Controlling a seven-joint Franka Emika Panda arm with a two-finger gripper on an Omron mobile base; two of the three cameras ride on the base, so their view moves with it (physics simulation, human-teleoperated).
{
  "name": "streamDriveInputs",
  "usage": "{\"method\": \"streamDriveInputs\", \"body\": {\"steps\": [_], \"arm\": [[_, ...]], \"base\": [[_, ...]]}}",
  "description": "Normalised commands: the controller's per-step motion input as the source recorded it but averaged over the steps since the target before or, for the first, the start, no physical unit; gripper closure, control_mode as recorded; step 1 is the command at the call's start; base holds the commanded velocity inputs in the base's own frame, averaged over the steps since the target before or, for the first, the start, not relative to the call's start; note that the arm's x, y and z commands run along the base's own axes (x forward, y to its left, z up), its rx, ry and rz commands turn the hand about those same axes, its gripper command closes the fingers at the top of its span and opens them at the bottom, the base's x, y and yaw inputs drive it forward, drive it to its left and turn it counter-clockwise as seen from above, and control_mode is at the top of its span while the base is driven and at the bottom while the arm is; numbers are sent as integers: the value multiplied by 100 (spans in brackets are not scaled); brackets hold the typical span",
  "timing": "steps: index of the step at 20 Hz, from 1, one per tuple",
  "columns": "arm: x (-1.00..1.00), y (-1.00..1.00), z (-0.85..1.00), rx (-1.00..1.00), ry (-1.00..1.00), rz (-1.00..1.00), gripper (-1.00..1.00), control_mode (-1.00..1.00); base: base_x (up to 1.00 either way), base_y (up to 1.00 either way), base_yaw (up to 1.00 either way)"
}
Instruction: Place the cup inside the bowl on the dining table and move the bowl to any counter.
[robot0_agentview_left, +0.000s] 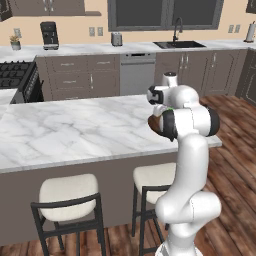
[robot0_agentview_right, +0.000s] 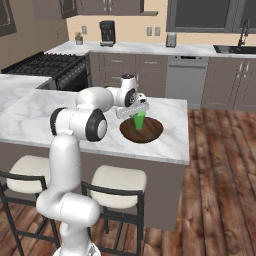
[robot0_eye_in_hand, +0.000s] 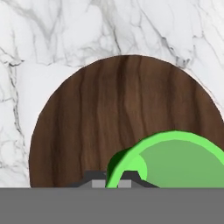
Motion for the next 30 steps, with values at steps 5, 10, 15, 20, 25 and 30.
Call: {"method": "streamDriveInputs", "body": {"steps": [5,10,15,20,25,30], "arm": [[4,-6,0,7,-1,3,100,-100],[1,-1,-1,3,0,4,100,-100],[8,-1,-22,0,0,4,100,-100],[2,0,-27,0,0,4,100,-100],[2,0,-18,0,-2,5,100,-100],[0,0,-14,0,-2,5,100,-100]], "base": [[0,0,0],[0,0,0],[0,0,0],[0,0,0],[0,0,0],[0,0,0]]}}
